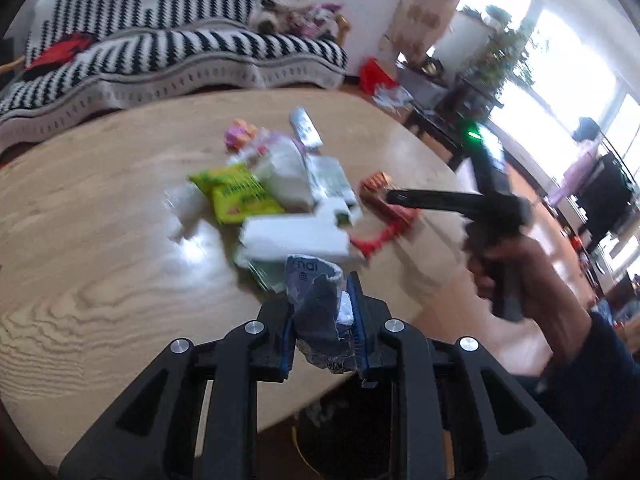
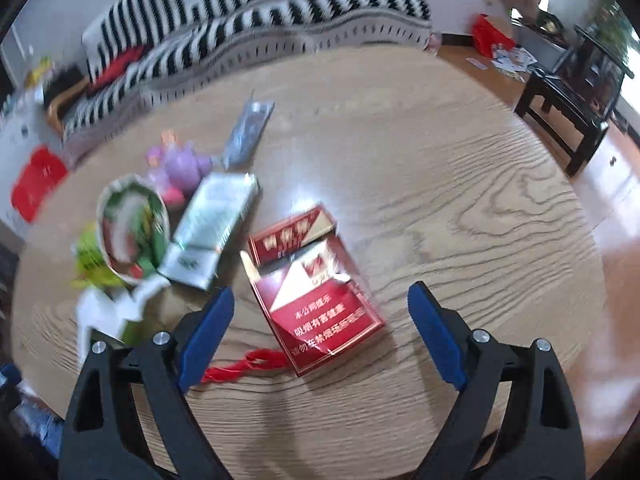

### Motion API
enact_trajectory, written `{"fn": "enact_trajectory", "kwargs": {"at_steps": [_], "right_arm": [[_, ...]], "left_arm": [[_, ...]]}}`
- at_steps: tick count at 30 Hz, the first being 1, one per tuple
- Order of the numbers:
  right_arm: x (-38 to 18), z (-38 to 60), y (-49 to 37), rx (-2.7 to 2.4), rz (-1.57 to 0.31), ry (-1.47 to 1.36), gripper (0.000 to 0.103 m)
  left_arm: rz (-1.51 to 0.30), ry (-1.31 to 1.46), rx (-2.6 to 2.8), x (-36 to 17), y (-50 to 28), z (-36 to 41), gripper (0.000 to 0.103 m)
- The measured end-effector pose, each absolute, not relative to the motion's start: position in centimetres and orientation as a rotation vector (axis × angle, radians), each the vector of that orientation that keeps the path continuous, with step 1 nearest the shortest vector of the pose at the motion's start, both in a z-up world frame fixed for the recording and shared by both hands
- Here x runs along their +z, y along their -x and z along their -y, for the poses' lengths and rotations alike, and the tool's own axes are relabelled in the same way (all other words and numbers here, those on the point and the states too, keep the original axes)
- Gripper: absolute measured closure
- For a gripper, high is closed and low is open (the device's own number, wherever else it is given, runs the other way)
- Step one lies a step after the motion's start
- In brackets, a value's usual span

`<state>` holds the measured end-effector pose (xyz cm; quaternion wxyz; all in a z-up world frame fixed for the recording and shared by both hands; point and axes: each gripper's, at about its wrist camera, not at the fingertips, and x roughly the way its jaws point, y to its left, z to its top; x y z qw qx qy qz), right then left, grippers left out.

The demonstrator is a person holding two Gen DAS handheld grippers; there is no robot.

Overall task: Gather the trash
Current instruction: 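Carry both items over the black bin and open both tools to drop them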

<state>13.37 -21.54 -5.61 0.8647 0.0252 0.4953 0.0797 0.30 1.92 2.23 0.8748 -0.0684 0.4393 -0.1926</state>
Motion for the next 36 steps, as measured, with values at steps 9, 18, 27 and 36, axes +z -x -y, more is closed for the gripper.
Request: {"fn": "enact_trajectory", "kwargs": {"at_steps": [9, 18, 27, 36], "right_arm": [[-4.9, 20.7, -12.6, 0.162, -0.986, -0.045, 0.039], [0.7, 20.8, -1.9, 0.286, -0.923, -0.071, 0.04], [-1.5, 20.6, 11.8, 0.361, -0.953, -0.124, 0.041], [-8.7, 21.7, 14.5, 0.337, -1.232, -0.258, 0.041]], "left_arm": [[-0.965, 0.076, -0.467, 0.8, 1.5, 0.4, 0.081], [-0.963, 0.007, -0.536, 0.9, 4.1, 2.3, 0.081], [-1.005, -0.099, -0.578, -1.7, 8.2, 4.9, 0.08], [-1.185, -0.188, -0.619, -8.3, 10.4, 7.2, 0.08]]}}
